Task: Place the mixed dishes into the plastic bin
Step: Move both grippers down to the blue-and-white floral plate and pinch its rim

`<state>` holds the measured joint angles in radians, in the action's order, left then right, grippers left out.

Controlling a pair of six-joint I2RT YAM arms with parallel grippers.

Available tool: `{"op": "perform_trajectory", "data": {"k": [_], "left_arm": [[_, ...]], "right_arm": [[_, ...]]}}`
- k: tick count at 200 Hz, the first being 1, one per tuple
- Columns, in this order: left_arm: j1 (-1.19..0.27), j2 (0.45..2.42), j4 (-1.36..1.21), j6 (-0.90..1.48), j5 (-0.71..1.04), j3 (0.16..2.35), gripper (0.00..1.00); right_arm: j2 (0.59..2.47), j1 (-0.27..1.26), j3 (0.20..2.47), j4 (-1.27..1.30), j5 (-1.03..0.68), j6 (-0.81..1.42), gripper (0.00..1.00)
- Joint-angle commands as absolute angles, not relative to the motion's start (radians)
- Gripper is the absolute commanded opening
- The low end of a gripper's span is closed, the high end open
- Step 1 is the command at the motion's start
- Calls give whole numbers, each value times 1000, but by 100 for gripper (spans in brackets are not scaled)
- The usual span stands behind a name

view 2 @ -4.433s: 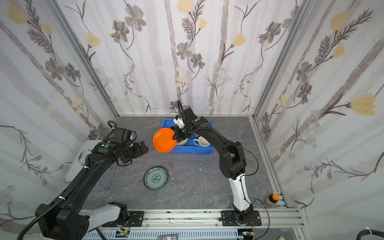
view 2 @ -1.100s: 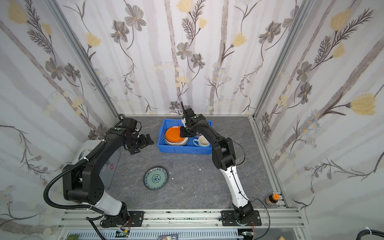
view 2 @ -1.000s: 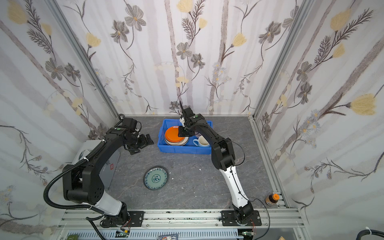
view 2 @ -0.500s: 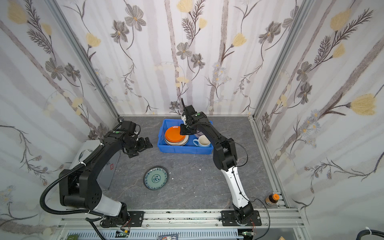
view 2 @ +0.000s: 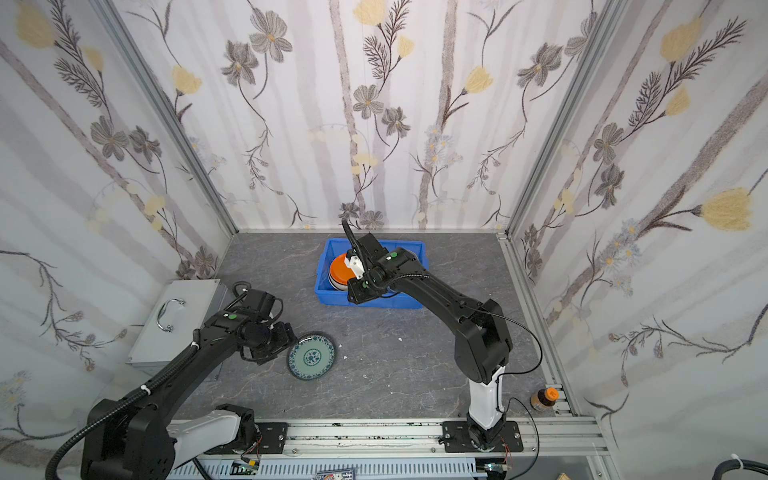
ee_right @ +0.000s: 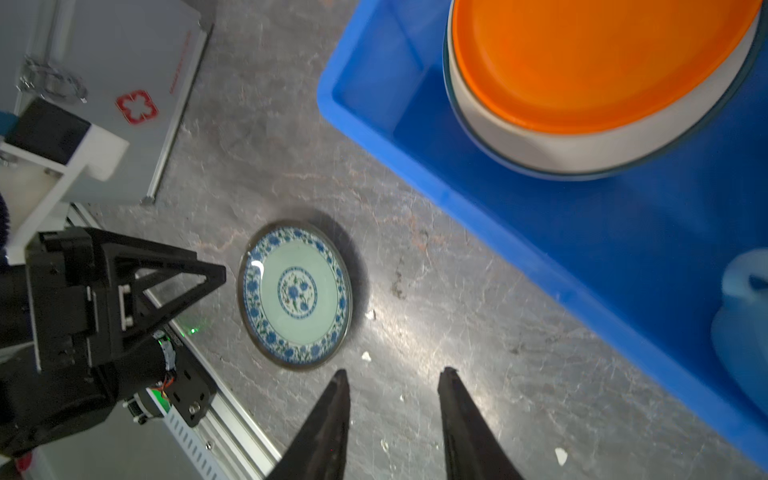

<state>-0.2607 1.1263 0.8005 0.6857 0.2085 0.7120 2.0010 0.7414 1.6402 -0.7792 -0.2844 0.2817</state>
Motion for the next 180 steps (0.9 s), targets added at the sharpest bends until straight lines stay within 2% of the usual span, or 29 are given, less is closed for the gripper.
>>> {"op": "perform_trajectory", "data": {"k": [1, 30, 72, 180], "left_arm": [[-309, 1071, 790, 804, 173, 654, 68], [-387, 1007, 816, 869, 130, 609, 63], [-432, 991, 769, 915, 111, 541, 56], [-433, 1132, 620, 873, 82, 519, 44]], "right_arm": [[1922, 770, 1488, -621, -316, 336, 37], [1862, 822, 1325, -534, -344, 376, 36], [1930, 906, 1213, -382, -422, 427, 34], [2159, 902, 1346, -345, -469, 406, 33]]}}
